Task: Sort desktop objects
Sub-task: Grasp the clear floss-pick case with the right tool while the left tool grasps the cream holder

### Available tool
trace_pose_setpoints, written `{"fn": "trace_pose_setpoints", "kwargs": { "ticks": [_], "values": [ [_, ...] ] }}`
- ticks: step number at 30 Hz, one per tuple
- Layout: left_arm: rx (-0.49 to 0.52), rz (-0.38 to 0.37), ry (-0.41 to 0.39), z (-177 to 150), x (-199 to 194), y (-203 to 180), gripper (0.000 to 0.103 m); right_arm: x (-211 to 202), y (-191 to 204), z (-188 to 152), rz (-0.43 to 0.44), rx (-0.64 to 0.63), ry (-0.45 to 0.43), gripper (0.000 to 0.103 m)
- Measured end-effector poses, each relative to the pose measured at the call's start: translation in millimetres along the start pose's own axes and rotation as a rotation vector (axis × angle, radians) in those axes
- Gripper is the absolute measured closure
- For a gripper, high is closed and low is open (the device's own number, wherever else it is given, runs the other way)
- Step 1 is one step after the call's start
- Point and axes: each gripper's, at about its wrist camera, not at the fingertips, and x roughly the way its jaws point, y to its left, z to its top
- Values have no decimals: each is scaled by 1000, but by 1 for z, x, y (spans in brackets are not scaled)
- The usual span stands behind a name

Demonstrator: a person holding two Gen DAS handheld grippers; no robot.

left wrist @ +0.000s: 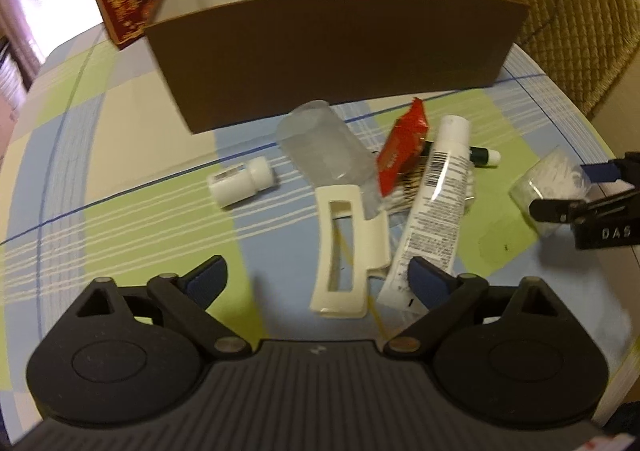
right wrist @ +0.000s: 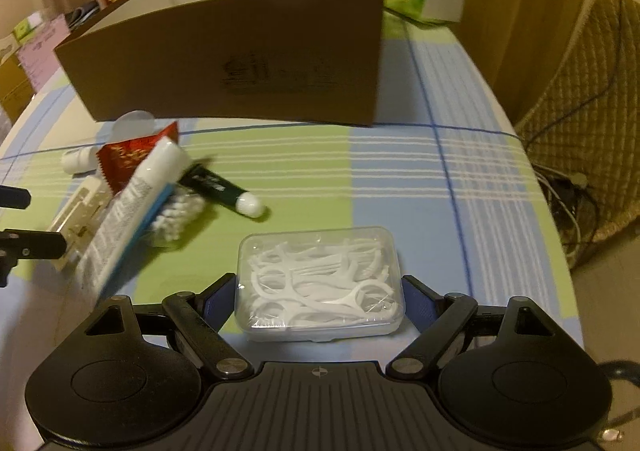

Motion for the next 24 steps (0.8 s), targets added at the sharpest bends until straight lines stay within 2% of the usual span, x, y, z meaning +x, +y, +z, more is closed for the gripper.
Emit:
{"fn": "trace_pose_setpoints", "kwargs": {
  "ticks": [2, 5, 7, 11, 13, 15, 24],
  "values": [
    [9, -10, 0, 3, 7, -1, 12, -1, -2, 0, -3, 5, -1, 20],
    [10, -29, 8, 8, 17, 0, 22, -3, -4, -1, -3, 6, -3, 20],
    [10, -41, 17, 10, 22, 1, 33, -3, -4, -2, 0, 4, -3, 20],
    [10, -63, 30, 12, 31, 2, 45, -3, -6, -3, 9, -4, -3, 20],
    [7, -73, 25, 10, 32, 3, 58, -3, -8, -2, 15, -10, -2, 20],
    [-15, -88, 26, 8, 33, 7, 66, -3, -8, -2, 19, -19, -1, 20],
    [-133, -14, 61, -11, 20, 28, 67, -1, -15, 0, 52, -73, 6, 20]
  ]
}}
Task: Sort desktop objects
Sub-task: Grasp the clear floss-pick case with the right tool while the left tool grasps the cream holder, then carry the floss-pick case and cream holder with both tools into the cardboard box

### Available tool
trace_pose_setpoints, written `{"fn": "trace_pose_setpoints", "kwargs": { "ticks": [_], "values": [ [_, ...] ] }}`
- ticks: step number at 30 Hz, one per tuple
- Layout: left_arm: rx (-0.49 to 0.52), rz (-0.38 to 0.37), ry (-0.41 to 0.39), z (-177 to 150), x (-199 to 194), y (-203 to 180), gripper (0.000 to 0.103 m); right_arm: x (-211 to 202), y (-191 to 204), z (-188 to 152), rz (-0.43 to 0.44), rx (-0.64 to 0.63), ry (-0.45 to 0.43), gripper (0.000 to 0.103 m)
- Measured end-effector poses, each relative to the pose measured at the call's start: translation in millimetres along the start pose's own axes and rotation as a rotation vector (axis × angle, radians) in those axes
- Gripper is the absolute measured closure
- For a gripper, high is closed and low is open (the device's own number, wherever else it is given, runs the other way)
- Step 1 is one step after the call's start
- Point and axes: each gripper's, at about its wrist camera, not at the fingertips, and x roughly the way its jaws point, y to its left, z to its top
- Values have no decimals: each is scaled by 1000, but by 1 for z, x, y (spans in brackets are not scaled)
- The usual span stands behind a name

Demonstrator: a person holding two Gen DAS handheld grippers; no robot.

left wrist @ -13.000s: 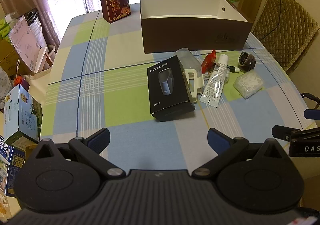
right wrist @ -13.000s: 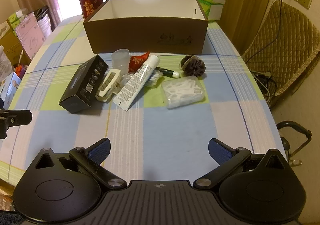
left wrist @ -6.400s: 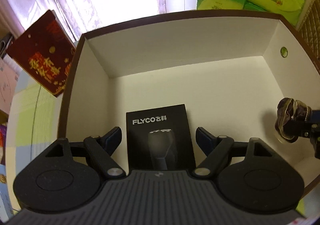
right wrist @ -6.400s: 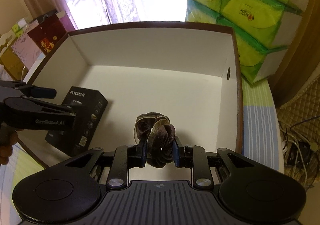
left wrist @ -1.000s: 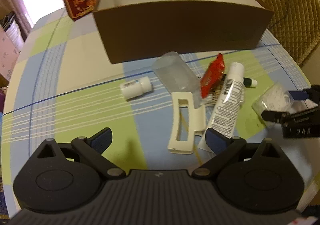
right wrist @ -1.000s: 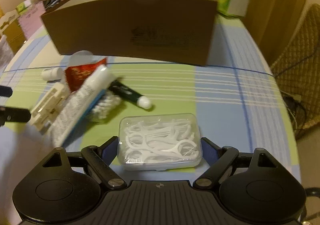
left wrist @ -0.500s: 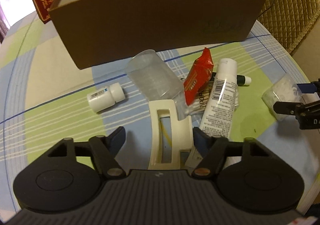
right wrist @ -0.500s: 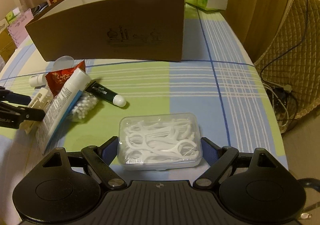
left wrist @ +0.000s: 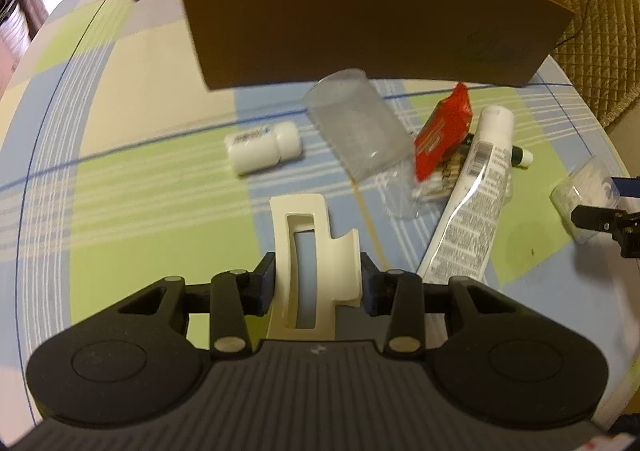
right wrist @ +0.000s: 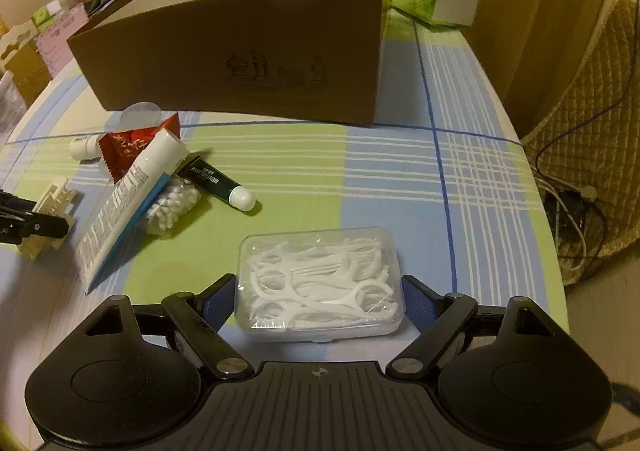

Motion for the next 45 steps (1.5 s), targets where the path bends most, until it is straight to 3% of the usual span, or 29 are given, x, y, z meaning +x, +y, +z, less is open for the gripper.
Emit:
{"fn": "trace_pose_setpoints", "kwargs": {
  "ticks": [9, 14, 21, 32, 39, 45],
  "values": [
    [-44, 86, 4, 3, 5, -14, 63, 1, -7, 3, 45, -63, 2, 20],
    [-86, 134, -3, 1, 2, -21, 66, 3, -9, 4, 57, -79, 0, 20],
    [-117, 150, 6, -11, -9, -27, 67, 4, -4, 4, 41, -117, 28, 20],
    [-141, 108, -47, -15, -42, -28, 67, -14, 4, 13, 47, -100, 39, 21],
    [-50, 46, -138, 18, -73, -40, 67, -53, -4, 48, 127, -7, -45, 21],
    [5, -18, -210, 61, -92, -49, 67, -73, -1, 91, 175, -12, -134, 21]
  ]
}}
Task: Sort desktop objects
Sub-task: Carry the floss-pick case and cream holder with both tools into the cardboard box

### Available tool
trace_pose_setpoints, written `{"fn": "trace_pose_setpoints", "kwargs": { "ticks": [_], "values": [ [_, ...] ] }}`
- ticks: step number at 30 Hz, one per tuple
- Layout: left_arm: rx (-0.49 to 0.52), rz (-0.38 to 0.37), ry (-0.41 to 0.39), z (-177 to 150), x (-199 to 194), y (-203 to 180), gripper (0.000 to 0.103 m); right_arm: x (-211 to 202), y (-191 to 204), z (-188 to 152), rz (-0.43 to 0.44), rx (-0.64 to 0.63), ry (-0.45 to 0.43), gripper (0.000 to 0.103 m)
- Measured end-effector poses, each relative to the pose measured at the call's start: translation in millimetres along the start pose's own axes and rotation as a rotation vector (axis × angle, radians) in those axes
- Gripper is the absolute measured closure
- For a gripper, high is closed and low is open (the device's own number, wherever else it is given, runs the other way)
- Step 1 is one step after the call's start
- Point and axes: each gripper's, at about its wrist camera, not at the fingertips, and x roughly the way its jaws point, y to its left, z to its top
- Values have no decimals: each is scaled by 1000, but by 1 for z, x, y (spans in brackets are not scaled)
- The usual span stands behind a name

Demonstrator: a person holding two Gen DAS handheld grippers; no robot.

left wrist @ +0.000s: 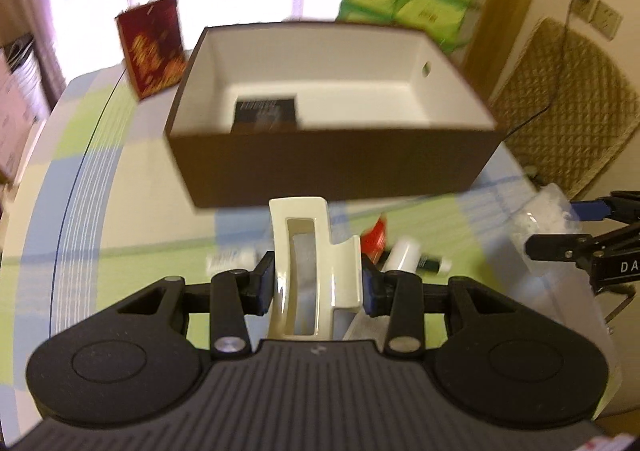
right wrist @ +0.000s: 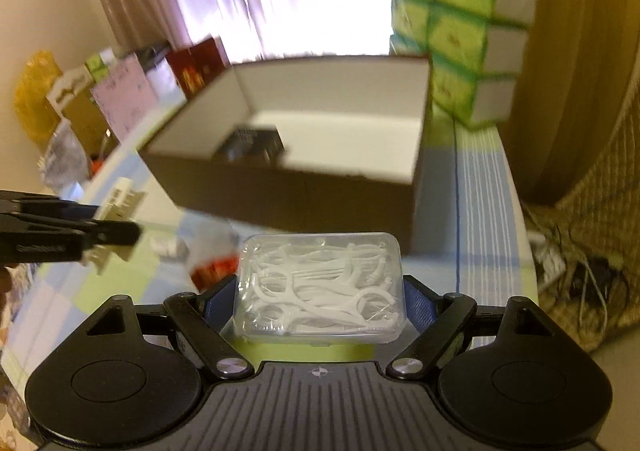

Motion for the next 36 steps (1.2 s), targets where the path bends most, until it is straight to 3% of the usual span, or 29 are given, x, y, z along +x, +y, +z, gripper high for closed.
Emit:
{"fn": "trace_pose_setpoints", "kwargs": {
  "ticks": [8, 14, 28, 36],
  "values": [
    [34, -44, -63, 58, 12, -10, 67, 12, 4, 54, -3, -35, -94, 21],
    [32, -70, -69, 89, 32, -14, 67, 34, -2, 84, -27, -39, -115, 21],
    [50, -93, 34, 151, 113, -6, 67, 124, -37, 124, -33, -155, 23, 21],
    [40, -90, 119, 173, 169, -5, 67, 161, -34, 134, -37, -359, 99, 21]
  ]
}}
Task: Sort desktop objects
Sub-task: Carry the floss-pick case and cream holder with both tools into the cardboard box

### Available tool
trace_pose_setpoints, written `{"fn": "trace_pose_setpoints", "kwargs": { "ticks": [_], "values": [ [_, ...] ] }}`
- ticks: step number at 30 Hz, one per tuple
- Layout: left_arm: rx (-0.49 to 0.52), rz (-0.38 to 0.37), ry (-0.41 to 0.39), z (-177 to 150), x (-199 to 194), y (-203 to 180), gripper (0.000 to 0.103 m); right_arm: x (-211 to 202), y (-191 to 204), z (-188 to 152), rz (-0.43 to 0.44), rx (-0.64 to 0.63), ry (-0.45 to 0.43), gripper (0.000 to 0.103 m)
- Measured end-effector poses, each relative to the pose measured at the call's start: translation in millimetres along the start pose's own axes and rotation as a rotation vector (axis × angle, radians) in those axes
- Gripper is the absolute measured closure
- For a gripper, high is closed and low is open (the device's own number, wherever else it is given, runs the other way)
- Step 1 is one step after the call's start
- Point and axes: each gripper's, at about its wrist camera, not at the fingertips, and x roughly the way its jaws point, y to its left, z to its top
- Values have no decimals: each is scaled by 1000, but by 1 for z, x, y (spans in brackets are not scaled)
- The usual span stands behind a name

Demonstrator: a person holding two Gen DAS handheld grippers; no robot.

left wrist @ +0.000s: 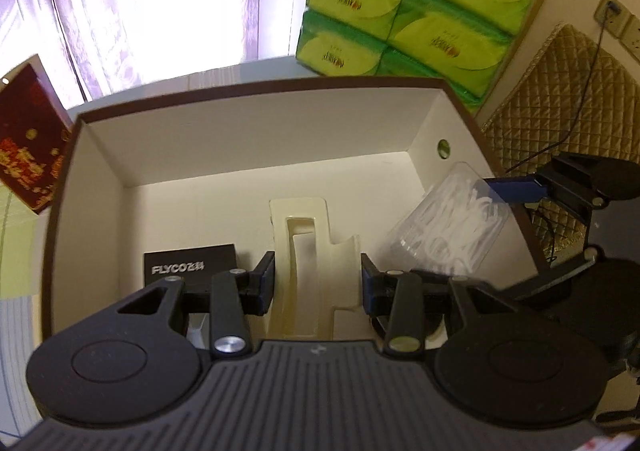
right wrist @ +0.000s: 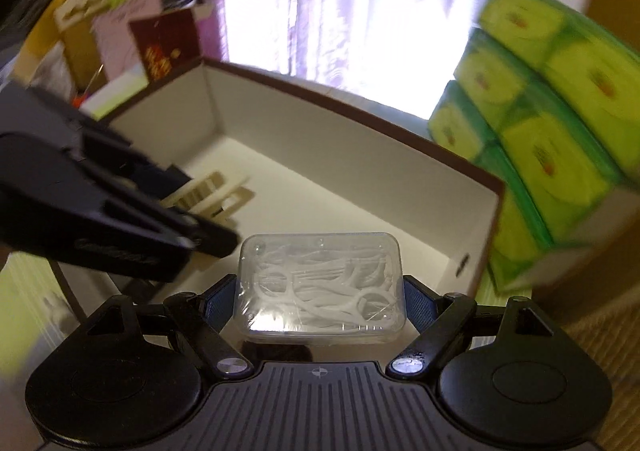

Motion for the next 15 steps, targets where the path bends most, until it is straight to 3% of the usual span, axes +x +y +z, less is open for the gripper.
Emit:
{"fn": "trace_pose_setpoints", "kwargs": {
  "ticks": [15],
  "values": [
    [0, 30, 94, 7, 64, 11, 67, 50, -5, 9, -5, -150, 133, 21]
  ]
}}
